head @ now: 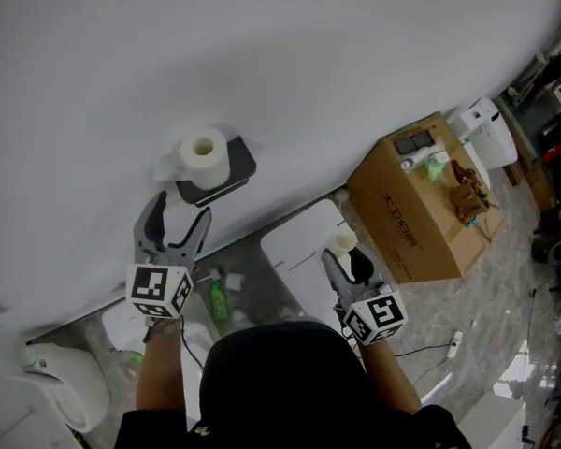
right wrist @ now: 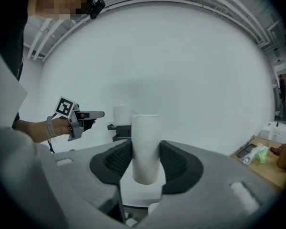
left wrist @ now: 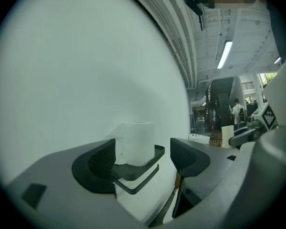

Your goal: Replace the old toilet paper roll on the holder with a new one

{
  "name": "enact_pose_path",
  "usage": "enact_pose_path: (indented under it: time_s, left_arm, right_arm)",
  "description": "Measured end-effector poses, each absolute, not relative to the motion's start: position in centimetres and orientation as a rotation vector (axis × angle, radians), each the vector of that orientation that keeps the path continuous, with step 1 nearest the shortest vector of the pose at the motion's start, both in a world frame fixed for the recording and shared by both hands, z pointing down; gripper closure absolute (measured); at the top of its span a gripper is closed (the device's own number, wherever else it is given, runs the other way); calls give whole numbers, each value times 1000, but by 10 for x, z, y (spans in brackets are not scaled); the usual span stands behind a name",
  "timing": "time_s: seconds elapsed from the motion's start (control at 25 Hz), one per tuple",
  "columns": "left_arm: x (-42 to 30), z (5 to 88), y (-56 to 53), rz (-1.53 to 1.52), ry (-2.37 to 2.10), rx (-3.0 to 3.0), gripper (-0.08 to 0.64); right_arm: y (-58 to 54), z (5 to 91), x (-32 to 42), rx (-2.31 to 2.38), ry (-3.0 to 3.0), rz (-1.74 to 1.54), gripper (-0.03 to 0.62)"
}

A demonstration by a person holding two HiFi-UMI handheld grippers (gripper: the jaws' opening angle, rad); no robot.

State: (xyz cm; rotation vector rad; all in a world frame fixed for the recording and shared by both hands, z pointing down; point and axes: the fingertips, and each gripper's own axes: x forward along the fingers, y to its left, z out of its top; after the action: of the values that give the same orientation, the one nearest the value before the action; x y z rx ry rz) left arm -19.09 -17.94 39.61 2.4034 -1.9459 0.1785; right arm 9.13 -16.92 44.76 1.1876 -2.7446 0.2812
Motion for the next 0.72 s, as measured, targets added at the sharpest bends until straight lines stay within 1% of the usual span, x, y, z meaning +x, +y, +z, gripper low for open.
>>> enact_pose_path:
  time_s: [0.16,0.24,0.4,0.48,0.6,0.72]
  left_arm:
    - [-194,399,-142,161,-1988,2350,213]
    - [-198,402,-122,136,-2014,2307,236]
    - [-209,403,-81,78,-2119,2210,344]
    - [-215,403,-64,59,-2166,2171,414]
    - [-220,407,-40,69,-2226,2120,473]
    - [-228,415,-21,65,-2282,2014,517]
  right_arm:
    - [-170,443,56,1043,-2819,258,413]
    - [-167,442,38,966,-2851,246,413]
    - [-159,437,3,816,-2909,230,413]
    - [-154,436,-15,737,-2931,222,413]
    - [-144,436,-38,622,-2950,205,413]
    - [-135,437,-58,524,-2959,193,413]
